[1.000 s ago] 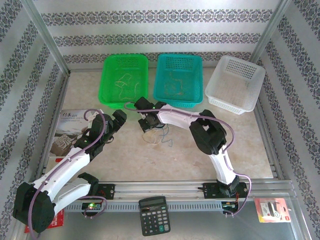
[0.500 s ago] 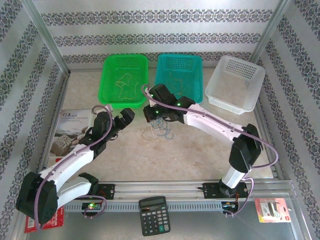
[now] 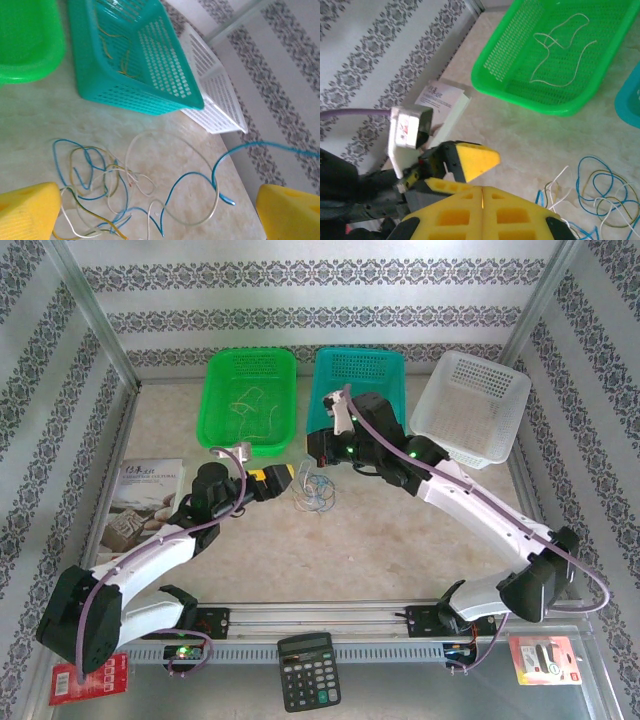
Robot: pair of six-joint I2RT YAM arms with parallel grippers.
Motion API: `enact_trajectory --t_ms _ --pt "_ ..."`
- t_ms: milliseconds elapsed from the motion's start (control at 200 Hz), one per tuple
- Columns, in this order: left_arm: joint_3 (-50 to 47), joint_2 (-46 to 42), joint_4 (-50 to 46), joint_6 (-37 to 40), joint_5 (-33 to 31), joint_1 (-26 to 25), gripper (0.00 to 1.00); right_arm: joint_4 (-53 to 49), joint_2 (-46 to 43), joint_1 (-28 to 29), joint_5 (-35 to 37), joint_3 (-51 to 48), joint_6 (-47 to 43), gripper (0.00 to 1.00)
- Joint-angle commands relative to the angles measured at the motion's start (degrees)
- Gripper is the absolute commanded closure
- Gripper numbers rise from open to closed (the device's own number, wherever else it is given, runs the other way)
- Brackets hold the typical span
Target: Untangle the cables
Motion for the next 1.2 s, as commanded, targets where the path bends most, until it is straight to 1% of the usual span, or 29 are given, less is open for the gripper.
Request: enact_trajectory --t_ms 0,335,380,440,585,804,959,1029,1194 --pt "3.86 1.48 3.3 5.51 4.4 -1.59 0.0 2.86 -2.17 -0.67 -1.89 -0.87 2.32 1.0" --pt "9.99 8.2 7.05 5.99 7.32 -4.62 0.0 5.01 -3.67 -0.94 -2.44 -2.21 4.78 1.0" --pt "10.65 9.25 7.68 5.86 7.28 -5.12 0.02 5.76 -3.78 -0.91 -2.89 -2.65 5.44 1.0" --pt "11.35 10.88 8.67 5.43 7.04 -5.45 0.06 6.56 -4.0 -0.98 -3.14 -3.04 6.13 1.0" --pt "12.4 14.72 10.83 4.79 8.14 -6.13 0.22 8.04 -5.14 -1.41 -3.0 -2.98 7.17 1.0" --pt "10.12 19.55 17.07 1.9 8.97 -6.52 0.45 14.29 -7.08 -3.98 -7.31 -2.67 12.7 1.0" --pt "8.9 22.25 20.17 0.45 9.51 -6.7 0.6 17.41 -7.72 -4.95 -8.87 -0.89 15.4 1.0" --pt "8.35 23.18 21.07 0.13 9.56 -6.83 0.64 18.45 -7.81 -5.24 -9.07 0.36 16.01 1.0" --pt "6.98 25.04 23.43 -0.97 9.57 -6.85 0.64 18.87 -7.13 -5.69 -8.81 5.03 16.01 1.0"
